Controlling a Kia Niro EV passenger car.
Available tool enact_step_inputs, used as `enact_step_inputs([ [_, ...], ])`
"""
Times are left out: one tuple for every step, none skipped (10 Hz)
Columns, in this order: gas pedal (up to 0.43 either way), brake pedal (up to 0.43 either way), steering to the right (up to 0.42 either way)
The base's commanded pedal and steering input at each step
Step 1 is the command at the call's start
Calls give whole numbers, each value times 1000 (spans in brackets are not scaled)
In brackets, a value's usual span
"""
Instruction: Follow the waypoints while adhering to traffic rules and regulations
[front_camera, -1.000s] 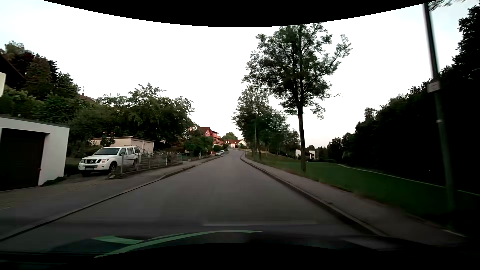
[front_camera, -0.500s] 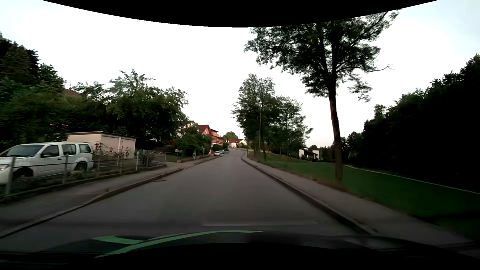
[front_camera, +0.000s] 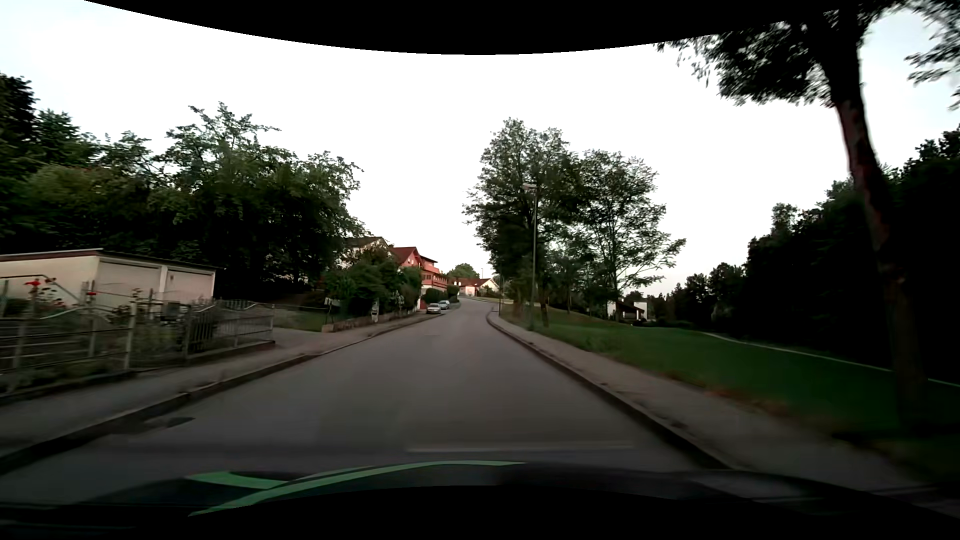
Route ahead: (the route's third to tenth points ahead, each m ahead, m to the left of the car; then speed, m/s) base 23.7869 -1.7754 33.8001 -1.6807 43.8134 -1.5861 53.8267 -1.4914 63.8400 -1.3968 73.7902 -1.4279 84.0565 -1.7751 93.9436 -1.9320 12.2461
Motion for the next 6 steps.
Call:
enact_step_inputs([
  [118,0,-7],
  [118,0,-8],
  [118,0,-7],
  [118,0,-7],
  [118,0,-7],
  [118,0,-7],
])
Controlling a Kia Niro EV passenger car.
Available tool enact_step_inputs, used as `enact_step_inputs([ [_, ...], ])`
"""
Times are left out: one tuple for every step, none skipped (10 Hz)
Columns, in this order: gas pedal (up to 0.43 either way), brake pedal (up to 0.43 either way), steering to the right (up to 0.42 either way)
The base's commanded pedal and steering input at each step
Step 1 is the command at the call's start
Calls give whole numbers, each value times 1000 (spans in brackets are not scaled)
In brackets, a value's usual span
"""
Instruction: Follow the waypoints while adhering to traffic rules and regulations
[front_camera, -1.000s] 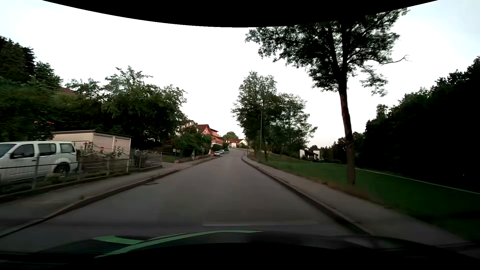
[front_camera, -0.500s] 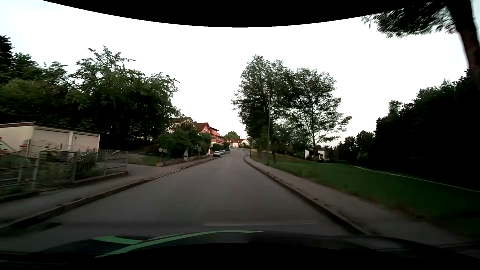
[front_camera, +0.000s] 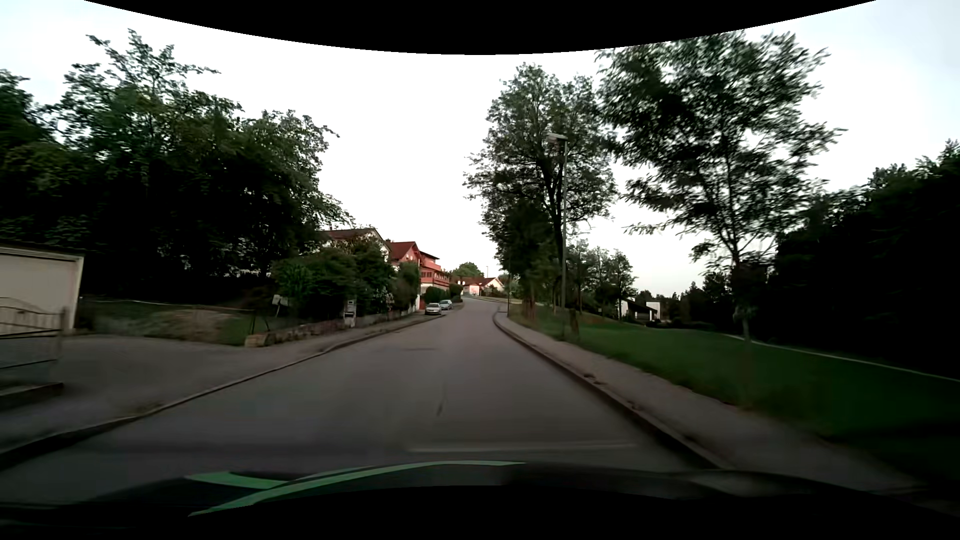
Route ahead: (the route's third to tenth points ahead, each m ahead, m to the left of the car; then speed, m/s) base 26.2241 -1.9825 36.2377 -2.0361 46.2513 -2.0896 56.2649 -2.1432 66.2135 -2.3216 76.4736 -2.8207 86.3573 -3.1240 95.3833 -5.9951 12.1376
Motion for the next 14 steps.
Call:
enact_step_inputs([
  [118,0,-7],
  [118,0,-7],
  [118,0,-7],
  [118,0,-7],
  [118,0,-7],
  [118,0,-6],
  [118,0,-5],
  [118,0,-3],
  [118,0,0],
  [118,0,1],
  [118,0,3],
  [118,0,4],
  [118,0,4],
  [118,0,5],
])
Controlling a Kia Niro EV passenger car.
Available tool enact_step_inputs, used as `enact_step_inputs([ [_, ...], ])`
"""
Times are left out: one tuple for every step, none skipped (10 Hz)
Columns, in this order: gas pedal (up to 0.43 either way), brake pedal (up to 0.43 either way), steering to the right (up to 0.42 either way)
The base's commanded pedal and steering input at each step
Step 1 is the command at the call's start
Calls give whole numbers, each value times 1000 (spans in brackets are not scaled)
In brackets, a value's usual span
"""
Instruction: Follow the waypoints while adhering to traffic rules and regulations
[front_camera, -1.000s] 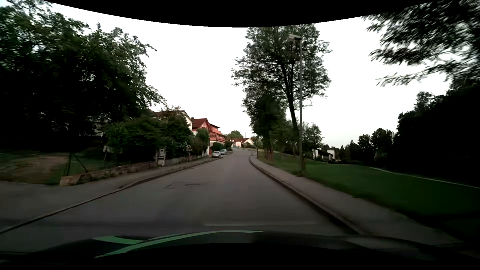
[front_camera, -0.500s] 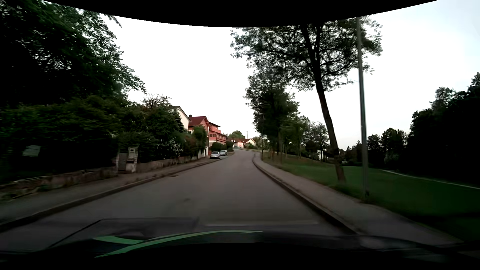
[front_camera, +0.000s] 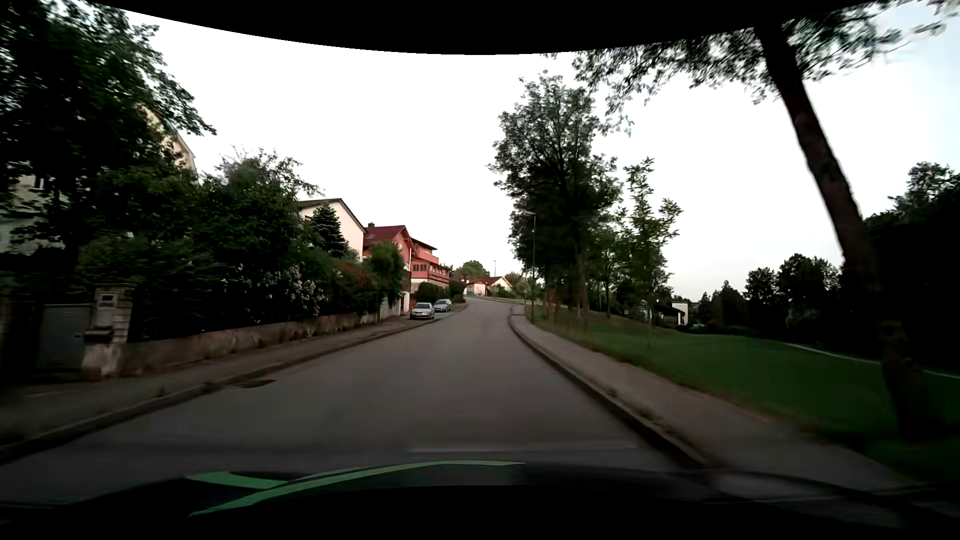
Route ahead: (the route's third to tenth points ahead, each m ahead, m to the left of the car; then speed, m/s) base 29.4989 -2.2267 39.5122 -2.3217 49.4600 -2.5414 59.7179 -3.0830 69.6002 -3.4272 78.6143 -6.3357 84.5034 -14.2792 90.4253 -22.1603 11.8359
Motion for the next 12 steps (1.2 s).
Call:
enact_step_inputs([
  [118,0,5],
  [118,0,6],
  [118,0,6],
  [118,0,8],
  [118,0,11],
  [118,0,10],
  [118,0,10],
  [118,0,10],
  [118,0,10],
  [118,0,10],
  [118,0,10],
  [118,0,10],
])
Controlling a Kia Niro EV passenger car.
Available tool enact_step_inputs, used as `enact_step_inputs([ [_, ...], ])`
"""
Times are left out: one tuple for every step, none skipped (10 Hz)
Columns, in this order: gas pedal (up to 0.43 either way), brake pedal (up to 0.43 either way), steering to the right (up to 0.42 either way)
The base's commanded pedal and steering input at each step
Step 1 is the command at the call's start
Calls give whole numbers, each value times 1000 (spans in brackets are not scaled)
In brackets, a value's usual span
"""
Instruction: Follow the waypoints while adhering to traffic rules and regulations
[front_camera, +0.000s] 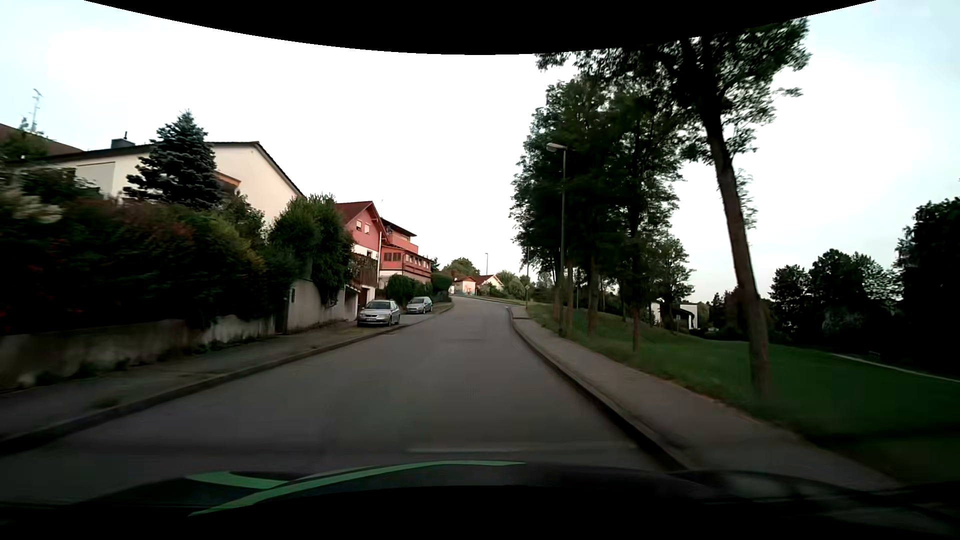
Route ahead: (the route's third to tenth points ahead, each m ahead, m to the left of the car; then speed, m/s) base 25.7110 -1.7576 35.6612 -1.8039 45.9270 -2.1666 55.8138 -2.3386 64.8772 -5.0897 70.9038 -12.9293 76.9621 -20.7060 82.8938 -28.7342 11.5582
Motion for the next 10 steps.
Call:
enact_step_inputs([
  [118,0,9],
  [118,0,9],
  [118,0,9],
  [118,0,9],
  [118,0,9],
  [118,0,8],
  [118,0,6],
  [118,0,6],
  [118,0,6],
  [47,0,6],
])
